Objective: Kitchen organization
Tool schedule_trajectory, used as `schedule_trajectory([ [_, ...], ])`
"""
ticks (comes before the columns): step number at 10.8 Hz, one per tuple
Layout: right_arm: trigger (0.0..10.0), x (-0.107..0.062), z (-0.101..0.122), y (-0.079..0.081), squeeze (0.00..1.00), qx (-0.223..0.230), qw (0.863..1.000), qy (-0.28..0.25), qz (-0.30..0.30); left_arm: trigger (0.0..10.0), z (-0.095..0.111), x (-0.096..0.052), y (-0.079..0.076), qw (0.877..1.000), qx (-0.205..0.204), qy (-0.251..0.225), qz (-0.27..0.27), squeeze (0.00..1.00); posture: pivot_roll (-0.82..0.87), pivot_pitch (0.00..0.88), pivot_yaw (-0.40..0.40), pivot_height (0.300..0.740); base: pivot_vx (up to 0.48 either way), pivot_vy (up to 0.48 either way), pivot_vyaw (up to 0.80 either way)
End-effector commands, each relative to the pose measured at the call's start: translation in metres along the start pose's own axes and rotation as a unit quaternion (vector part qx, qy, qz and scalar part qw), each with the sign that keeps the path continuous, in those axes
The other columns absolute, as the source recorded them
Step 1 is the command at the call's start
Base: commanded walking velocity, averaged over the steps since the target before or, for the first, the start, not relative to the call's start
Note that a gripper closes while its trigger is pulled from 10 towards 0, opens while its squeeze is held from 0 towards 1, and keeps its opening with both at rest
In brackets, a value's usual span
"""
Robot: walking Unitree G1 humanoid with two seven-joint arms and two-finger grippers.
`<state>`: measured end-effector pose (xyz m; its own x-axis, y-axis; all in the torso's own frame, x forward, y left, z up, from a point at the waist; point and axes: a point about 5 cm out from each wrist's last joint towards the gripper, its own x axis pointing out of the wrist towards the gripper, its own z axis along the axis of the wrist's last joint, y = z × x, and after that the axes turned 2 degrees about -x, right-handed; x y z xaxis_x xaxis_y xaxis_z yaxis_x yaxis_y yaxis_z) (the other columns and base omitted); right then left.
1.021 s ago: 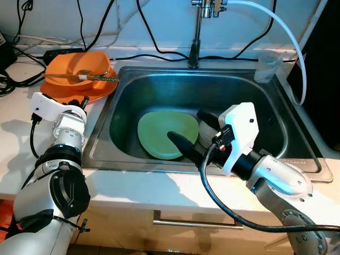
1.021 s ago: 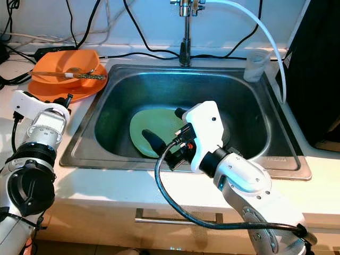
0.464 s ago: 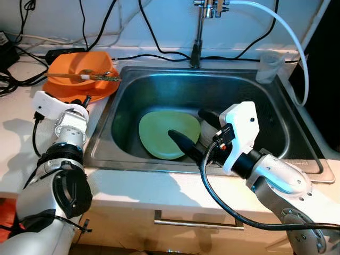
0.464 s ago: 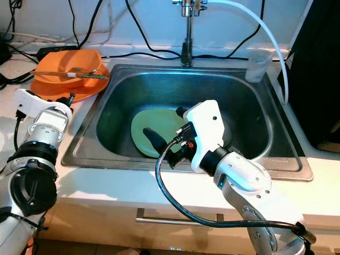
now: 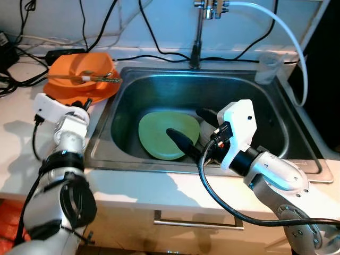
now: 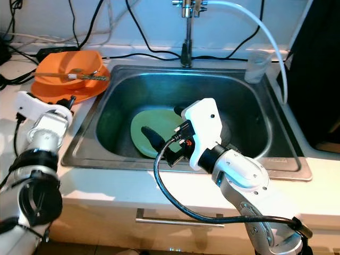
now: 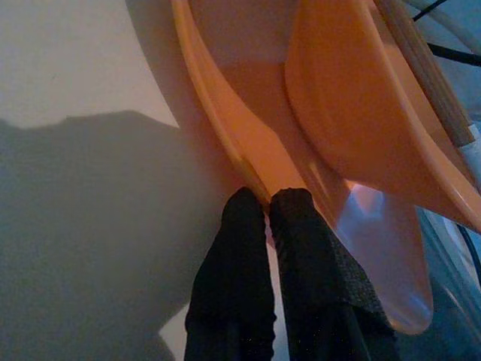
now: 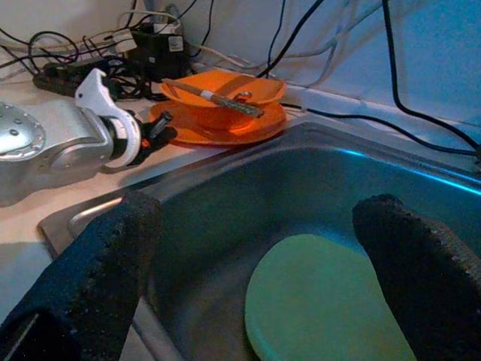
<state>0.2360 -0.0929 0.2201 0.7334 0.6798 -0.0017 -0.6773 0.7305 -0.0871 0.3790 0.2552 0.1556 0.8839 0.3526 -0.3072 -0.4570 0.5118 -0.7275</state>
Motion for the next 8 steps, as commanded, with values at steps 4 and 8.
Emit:
schedule_trajectory([
  [4,10.0,0.004,0.0,-0.003,0.18,-0.011,1.0,-0.005,0.005,0.0,-0.022,-0.016,0.043,0.996,0.022,0.052,0.075,0.0,-0.12,0.021,0.036,0.74,0.0,0.0,0.0],
  [8,10.0,0.009,-0.001,-0.004,0.18,-0.012,1.0,-0.009,0.019,0.0,-0.02,-0.04,0.054,0.995,0.037,0.053,0.08,0.0,-0.07,0.015,0.02,0.74,0.0,0.0,0.0],
])
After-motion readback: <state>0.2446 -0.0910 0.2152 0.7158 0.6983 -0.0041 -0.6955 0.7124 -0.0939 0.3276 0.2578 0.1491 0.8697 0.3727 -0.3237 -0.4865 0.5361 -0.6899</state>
